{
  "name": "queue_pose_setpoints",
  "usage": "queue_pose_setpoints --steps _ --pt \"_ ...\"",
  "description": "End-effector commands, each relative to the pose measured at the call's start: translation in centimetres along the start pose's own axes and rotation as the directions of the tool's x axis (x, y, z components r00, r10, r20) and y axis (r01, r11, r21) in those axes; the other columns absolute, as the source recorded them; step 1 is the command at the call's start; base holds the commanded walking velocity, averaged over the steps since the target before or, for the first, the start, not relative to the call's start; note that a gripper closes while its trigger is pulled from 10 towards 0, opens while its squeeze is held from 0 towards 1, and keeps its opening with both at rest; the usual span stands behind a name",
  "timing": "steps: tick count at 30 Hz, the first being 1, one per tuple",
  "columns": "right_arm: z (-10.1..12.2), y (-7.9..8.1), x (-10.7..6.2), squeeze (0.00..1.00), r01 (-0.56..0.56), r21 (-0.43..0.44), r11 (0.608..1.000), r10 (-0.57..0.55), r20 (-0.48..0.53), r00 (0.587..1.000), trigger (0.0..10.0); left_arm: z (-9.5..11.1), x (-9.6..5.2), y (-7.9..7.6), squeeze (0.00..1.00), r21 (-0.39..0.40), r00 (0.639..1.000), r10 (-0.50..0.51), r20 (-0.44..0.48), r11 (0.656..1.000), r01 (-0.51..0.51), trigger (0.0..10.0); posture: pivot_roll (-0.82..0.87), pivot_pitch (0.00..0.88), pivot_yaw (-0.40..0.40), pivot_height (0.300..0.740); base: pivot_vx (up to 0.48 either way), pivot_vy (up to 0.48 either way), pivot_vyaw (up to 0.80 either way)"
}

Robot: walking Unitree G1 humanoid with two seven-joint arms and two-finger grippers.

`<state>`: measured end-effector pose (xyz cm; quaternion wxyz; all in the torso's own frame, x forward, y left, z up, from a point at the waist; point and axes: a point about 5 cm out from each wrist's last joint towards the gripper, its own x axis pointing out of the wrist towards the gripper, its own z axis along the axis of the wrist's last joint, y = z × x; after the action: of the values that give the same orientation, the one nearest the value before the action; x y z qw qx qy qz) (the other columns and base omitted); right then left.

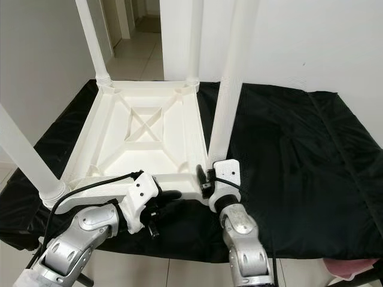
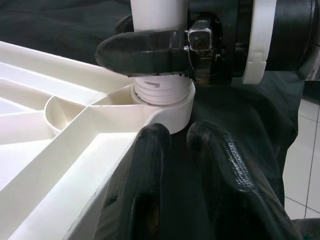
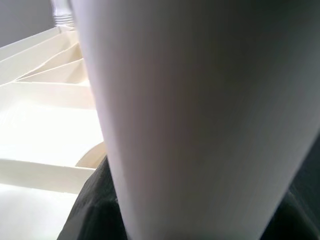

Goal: Building children table

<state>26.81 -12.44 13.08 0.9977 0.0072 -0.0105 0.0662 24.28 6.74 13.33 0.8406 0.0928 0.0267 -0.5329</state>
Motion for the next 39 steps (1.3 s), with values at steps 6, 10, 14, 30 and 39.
queue_pose_setpoints --steps 6,10,14,30,39 --pt "-0.1 0.0 -0.1 0.0 0.098 0.032 0.995 -0.097 -0.02 0.995 10.0 0.1 -0.3 0.1 0.0 0.0 1.0 0.006 0.0 1.0 -0.006 10.0 -0.05 0.0 0.009 0.74 0.0 0.0 0.0" --pt "0.2 -0.5 -0.1 1.0 0.105 0.023 0.994 -0.104 -0.008 0.995 10.0 0.1 -0.3 0.0 0.0 -0.001 1.0 0.003 0.0 1.0 -0.003 10.0 -0.05 0.0 0.008 0.74 0.0 0.0 0.0" --pt "0.4 -0.7 -0.2 1.0 0.099 0.018 0.995 -0.099 -0.001 0.995 10.0 0.1 -0.4 0.0 0.0 -0.001 1.0 0.003 -0.001 1.0 -0.003 10.0 -0.05 0.0 0.007 0.74 0.0 0.0 0.0" --pt "0.7 -2.3 0.0 0.0 -0.215 -0.03 0.976 0.215 0.009 0.977 10.0 0.0 -1.1 -0.1 0.0 -0.008 1.0 0.022 -0.011 1.0 -0.022 10.0 -0.03 0.007 0.002 0.74 0.0 0.0 0.0" --pt "0.4 -4.2 0.7 0.0 -0.414 -0.13 0.901 0.41 -0.057 0.91 6.3 0.1 -1.3 -0.3 0.0 -0.011 1.0 0.023 -0.014 1.0 -0.023 10.0 -0.02 0.013 0.0 0.74 0.0 0.0 0.0"
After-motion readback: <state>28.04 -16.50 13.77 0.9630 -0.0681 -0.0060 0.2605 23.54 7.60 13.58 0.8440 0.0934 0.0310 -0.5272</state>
